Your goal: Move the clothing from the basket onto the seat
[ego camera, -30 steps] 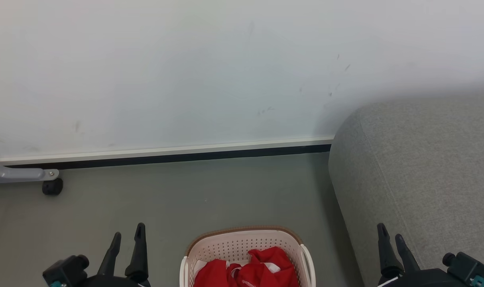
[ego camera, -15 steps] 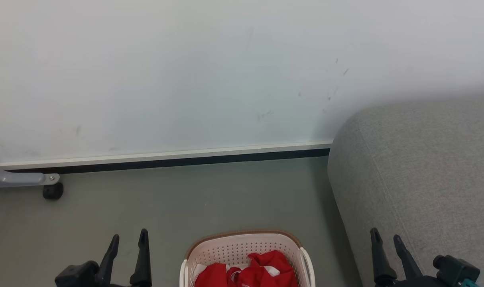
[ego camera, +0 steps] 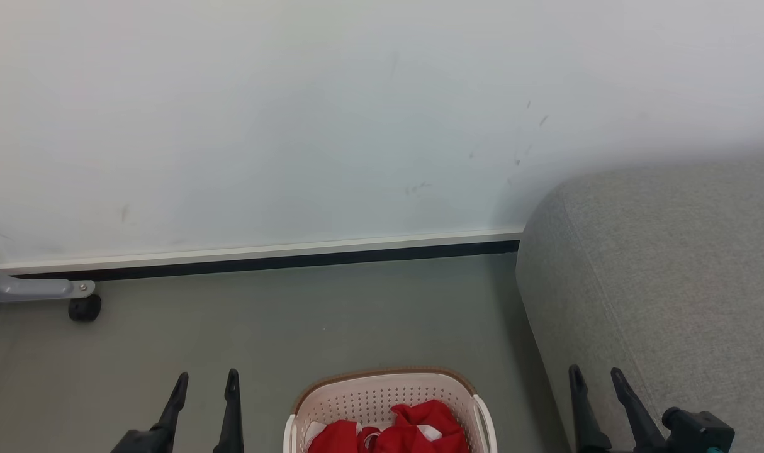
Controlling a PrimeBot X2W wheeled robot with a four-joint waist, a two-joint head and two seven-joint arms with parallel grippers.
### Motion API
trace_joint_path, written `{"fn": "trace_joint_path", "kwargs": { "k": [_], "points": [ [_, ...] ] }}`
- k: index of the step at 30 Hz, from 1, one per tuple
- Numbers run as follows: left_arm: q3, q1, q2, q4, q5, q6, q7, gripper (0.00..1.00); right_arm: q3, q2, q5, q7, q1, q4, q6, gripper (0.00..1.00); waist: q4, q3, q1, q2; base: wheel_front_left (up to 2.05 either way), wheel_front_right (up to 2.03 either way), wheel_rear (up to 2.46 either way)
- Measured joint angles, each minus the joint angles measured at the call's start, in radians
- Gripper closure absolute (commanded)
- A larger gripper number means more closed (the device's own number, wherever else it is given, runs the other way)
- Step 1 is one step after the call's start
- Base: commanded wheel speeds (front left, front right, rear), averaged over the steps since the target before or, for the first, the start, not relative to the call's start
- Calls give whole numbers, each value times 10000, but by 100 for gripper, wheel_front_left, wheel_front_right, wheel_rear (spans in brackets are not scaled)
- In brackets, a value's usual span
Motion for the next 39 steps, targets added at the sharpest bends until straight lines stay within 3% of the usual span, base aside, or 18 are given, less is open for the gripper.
{"fn": "trace_joint_path", "kwargs": {
  "k": [17, 39],
  "points": [
    [-240, 265, 25, -157, 1873, 320, -535, 0, 594, -180, -1898, -537, 202, -284, -280, 0, -41, -95, 0, 0, 0, 0, 0],
    [-226, 267, 8, 4, 1870, 290, -535, 0, 594, -182, -1929, -537, 202, -288, -265, 0, -58, -50, 0, 0, 0, 0, 0]
  ]
}}
